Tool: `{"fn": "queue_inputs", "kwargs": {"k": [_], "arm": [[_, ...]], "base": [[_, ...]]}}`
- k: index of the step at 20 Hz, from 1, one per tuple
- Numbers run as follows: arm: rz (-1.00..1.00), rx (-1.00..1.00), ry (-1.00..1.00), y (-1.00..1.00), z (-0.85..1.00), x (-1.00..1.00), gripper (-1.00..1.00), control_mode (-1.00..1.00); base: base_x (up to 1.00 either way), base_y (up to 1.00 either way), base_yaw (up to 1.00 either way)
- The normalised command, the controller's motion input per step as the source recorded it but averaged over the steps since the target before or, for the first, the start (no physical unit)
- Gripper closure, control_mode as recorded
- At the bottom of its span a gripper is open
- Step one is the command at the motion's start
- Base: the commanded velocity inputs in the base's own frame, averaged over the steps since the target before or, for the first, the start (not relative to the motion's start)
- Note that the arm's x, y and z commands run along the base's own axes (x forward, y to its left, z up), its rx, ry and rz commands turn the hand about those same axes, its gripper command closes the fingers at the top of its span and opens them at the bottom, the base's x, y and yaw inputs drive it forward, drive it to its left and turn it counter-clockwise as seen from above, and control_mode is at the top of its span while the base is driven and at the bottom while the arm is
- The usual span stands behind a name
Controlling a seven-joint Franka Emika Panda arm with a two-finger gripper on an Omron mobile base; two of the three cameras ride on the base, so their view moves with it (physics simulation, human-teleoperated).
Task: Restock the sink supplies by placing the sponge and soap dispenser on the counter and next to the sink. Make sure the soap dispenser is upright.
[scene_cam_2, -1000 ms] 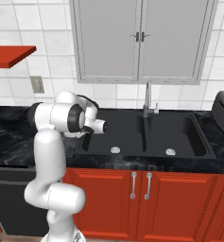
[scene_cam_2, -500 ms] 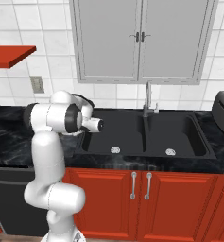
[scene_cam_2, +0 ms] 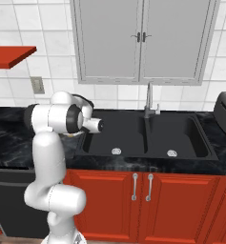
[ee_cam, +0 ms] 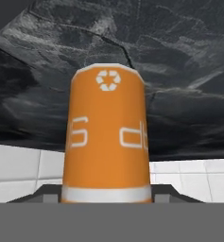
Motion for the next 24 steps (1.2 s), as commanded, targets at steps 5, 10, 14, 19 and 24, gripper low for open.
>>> {"fn": "queue_inputs", "kwargs": {"k": [5, 10, 14, 19, 24], "arm": [[0.00, 0.00, 0.00, -0.01, 0.01, 0.00, -1.00, -1.00], [-0.01, 0.00, 0.00, 0.00, 0.03, 0.00, -1.00, -1.00], [-0.01, 0.00, 0.00, 0.00, 0.16, 0.00, -1.00, -1.00], [-0.02, 0.00, 0.00, -0.07, 0.33, -0.15, -1.00, -1.00], [0.00, 0.01, -0.04, -0.09, 0.40, -0.72, -1.00, -1.00]], "base": [[0.00, 0.00, 0.00], [0.00, 0.00, 0.00], [0.00, 0.00, 0.00], [0.00, 0.00, 0.00], [0.00, 0.00, 0.00]]}}
